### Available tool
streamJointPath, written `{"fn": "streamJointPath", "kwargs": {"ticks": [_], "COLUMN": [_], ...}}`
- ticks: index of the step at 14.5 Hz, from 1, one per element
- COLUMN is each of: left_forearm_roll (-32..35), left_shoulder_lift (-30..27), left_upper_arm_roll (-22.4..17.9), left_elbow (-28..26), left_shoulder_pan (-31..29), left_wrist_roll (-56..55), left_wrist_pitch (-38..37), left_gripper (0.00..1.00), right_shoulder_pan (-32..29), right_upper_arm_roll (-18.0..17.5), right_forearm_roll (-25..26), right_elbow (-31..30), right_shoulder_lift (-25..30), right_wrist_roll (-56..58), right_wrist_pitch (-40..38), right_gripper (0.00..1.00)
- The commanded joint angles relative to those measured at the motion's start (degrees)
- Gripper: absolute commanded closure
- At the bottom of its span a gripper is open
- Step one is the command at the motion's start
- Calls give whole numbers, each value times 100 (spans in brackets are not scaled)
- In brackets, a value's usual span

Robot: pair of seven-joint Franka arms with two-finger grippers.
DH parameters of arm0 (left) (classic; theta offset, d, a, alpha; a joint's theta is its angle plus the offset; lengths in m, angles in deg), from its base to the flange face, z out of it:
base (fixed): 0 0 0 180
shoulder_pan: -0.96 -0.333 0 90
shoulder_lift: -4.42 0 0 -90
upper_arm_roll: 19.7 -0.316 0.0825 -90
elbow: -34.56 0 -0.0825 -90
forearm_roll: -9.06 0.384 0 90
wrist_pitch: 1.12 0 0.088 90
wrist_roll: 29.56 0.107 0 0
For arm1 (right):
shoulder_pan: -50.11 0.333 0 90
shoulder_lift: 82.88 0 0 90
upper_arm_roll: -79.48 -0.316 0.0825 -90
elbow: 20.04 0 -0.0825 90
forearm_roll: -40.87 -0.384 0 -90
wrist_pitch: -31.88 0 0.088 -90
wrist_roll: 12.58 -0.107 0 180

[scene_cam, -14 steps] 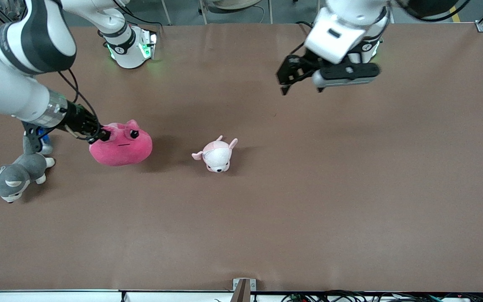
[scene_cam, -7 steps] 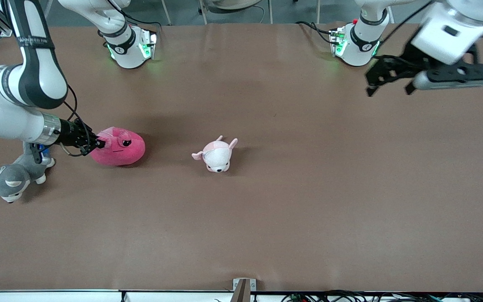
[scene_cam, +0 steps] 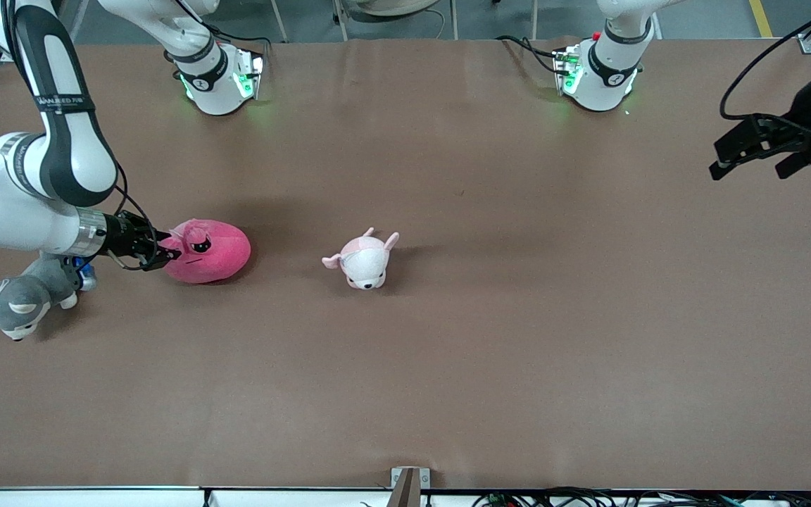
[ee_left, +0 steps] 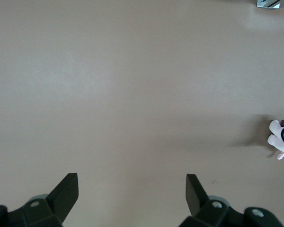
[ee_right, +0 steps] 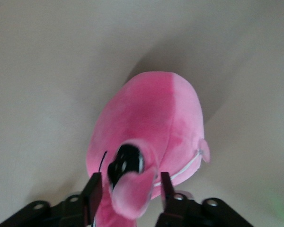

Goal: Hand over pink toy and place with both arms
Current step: 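Lower the pink plush beside the grey cat and open the right gripper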

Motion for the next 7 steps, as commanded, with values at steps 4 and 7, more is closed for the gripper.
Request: {"fn": "streamJointPath", "kwargs": {"ticks": [4,7], "left_forearm_roll": [76,84], "left_shoulder_lift": [5,14], "left_upper_arm_roll": [100,83], "left_elbow": [-15,-7], "left_shoulder_pan": [-35,-87], "left_wrist_roll": [59,59], "left_wrist_pitch": [-49,-32], "left_gripper": [0,0], "right_shoulder_pan": [-156,-174], "right_upper_arm_roll": [-75,-75], "right_forearm_roll": [1020,1565], "right_elbow": [1276,1935], "right_shoulder_lift": [77,77], "right_wrist_roll": [1365,2577], "right_wrist_pitch": [-899,-1321], "right_gripper": [0,0]}}
